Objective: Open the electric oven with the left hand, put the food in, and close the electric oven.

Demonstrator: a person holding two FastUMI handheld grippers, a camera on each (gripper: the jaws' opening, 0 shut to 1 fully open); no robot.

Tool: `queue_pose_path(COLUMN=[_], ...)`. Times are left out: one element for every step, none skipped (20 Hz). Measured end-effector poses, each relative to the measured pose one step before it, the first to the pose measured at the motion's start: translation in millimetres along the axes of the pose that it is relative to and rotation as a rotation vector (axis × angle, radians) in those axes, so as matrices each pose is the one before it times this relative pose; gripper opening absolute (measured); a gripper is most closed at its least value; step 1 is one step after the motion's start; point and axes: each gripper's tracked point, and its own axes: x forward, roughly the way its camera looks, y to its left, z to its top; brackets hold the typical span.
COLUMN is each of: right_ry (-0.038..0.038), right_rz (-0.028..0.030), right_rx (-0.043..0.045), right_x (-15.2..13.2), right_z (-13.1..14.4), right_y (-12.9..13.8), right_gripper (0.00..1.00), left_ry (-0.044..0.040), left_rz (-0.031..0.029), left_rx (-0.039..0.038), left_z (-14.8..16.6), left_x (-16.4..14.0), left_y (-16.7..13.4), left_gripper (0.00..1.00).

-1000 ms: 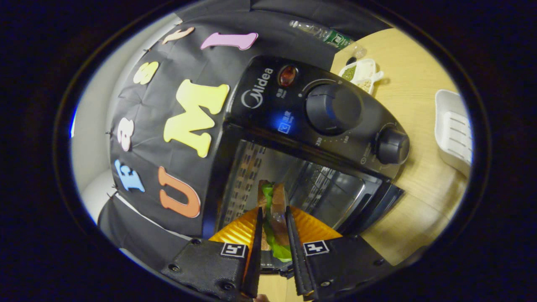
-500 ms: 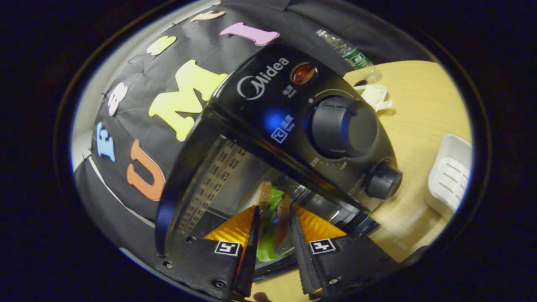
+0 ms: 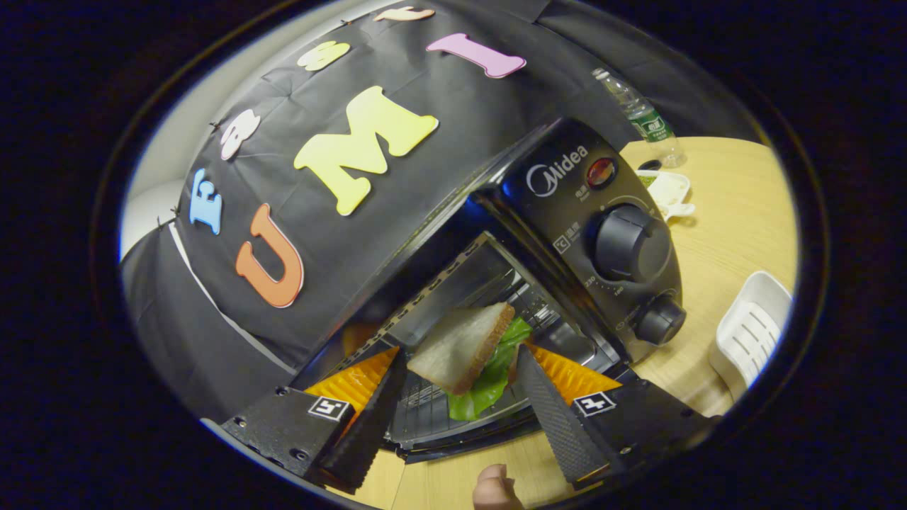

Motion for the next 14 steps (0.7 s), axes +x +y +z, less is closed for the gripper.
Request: queue_pose_path(right_ry=[0.00885, 0.00205, -0.00136, -0.00492, -0.00624, -0.00598, 0.00002, -0.00792, -0.01136, -0.01595, -0.01457, -0.01679, -0.02818, -0.01457], right_rz=[0.00491, 0.01028, 0.00723, 0.00399, 0.00857, 0.00927, 0.01408, 0.00242, 0.00925, 0.02, 0.0191, 0.02289, 0.02698, 0.02557], right_rx=[-0.00765, -0.00715, -0.01501, -0.01707, -0.01487, -0.01266, -0.01793, -0.02159, -0.02059, -0.02627, -0.02887, -0.03113, -0.01713, -0.00121], right_x=[-5.29, -6.01, -5.52, -6.33, -6.59, -7.21, -8.07, -8.82, -9.39, -10.09, -10.43, -12.96, -11.5, -10.31], right_z=[-3.81, -1.91, -1.03, -1.49, -0.29, -1.01, -0.8, 0.01, 2.46, 2.87, 3.69, 4.77, 9.03, 8.39], right_y=[2.18, 5.02, 4.18, 3.25, 4.23, 4.56, 4.97, 3.18, 2.71, 5.24, 4.77, 5.89, 5.6, 6.48], right_gripper=[0.99, 0.92, 0.92, 0.92, 0.92, 0.92, 0.92, 0.92, 0.92, 0.92, 0.92, 0.92, 0.92, 0.92], left_ry=[0.00235, 0.00149, 0.00108, 0.00275, 0.00367, 0.00264, 0.00244, 0.0057, 0.00727, 0.00854, 0.00907, 0.01831, 0.02555, 0.02024], left_rz=[0.0018, 0.00065, 0.00007, -0.00042, 0.00194, 0.00392, 0.00313, 0.00198, -0.00034, -0.00084, -0.00277, -0.00705, -0.01285, -0.0108], left_rx=[-0.00461, -0.00355, -0.00208, -0.00004, 0.00082, 0.00305, 0.00587, 0.00609, 0.00384, 0.00233, -0.00327, -0.00837, -0.01118, -0.01287], left_z=[0.29, -0.5, -0.79, -1.12, -1.85, -1.62, -1.19, -3.5, -3.69, -4.3, -3.27, -5.66, -7.33, -6.99], left_x=[-0.2, -0.11, 0.19, 0.24, 1.52, 1.43, 2.81, 2.16, 3.02, 4.91, 4.92, 5.77, 6.06, 5.42], left_y=[0.45, -0.31, -1.35, -0.96, 0.63, 0.16, -0.59, -0.55, -1.01, -0.98, -1.74, -3.09, -3.5, -1.15], left_gripper=[0.94, 0.94, 0.94, 0.94, 0.94, 0.94, 0.94, 0.94, 0.94, 0.94, 0.94, 0.94, 0.94, 0.94])
